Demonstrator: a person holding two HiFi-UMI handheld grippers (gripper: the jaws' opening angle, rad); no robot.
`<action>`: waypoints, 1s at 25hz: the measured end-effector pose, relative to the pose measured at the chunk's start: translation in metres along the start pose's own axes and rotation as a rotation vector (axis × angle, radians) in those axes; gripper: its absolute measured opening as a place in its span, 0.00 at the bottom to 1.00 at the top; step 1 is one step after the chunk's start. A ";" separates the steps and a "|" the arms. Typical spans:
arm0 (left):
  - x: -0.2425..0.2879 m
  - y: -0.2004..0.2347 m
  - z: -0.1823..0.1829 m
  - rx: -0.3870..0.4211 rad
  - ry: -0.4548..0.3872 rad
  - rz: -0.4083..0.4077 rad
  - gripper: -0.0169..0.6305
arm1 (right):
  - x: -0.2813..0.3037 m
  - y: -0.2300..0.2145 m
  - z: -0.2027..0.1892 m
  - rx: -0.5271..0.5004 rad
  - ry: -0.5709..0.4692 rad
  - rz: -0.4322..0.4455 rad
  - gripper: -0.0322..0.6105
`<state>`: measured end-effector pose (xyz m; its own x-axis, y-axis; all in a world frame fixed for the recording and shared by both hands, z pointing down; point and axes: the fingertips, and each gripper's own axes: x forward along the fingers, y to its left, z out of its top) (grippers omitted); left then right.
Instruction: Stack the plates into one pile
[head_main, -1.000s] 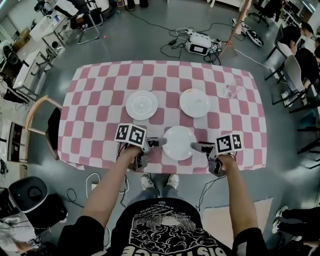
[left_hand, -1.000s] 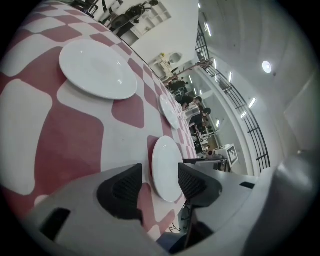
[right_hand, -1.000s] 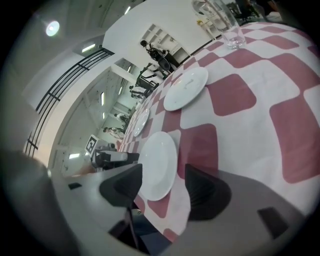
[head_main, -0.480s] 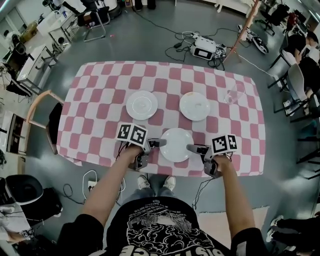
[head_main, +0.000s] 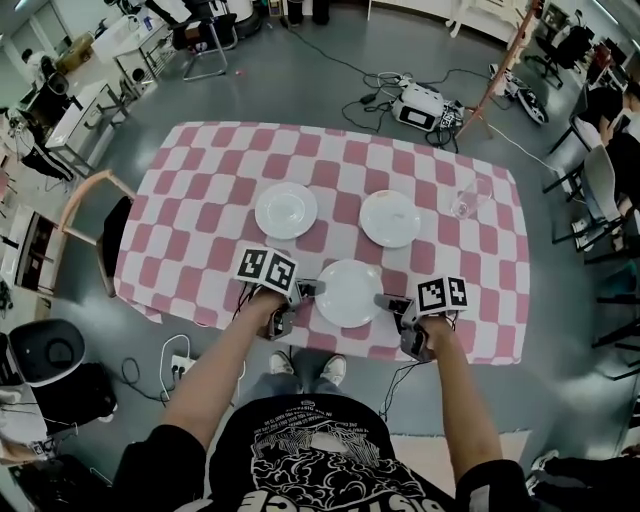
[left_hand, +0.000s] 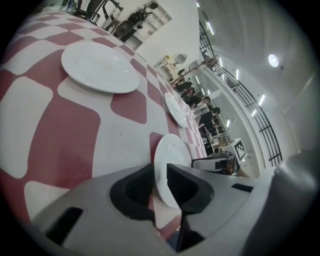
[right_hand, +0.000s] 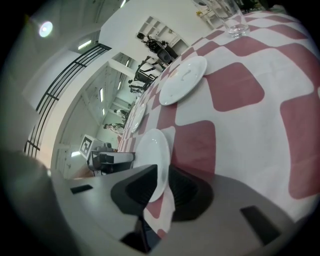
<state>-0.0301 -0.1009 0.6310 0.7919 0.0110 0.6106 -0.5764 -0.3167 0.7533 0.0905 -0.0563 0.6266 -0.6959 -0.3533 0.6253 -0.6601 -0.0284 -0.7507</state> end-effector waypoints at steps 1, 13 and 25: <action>0.000 0.002 0.000 0.008 0.002 0.020 0.15 | 0.000 -0.002 0.000 0.002 0.002 -0.002 0.16; -0.010 0.000 0.007 -0.021 -0.037 0.072 0.08 | -0.004 0.004 0.005 0.055 0.015 0.058 0.10; -0.044 0.002 0.025 -0.031 -0.109 0.098 0.08 | 0.009 0.033 0.027 0.016 0.025 0.097 0.10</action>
<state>-0.0614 -0.1261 0.5991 0.7478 -0.1219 0.6526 -0.6566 -0.2814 0.6998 0.0701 -0.0857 0.6020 -0.7630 -0.3321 0.5546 -0.5849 -0.0107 -0.8110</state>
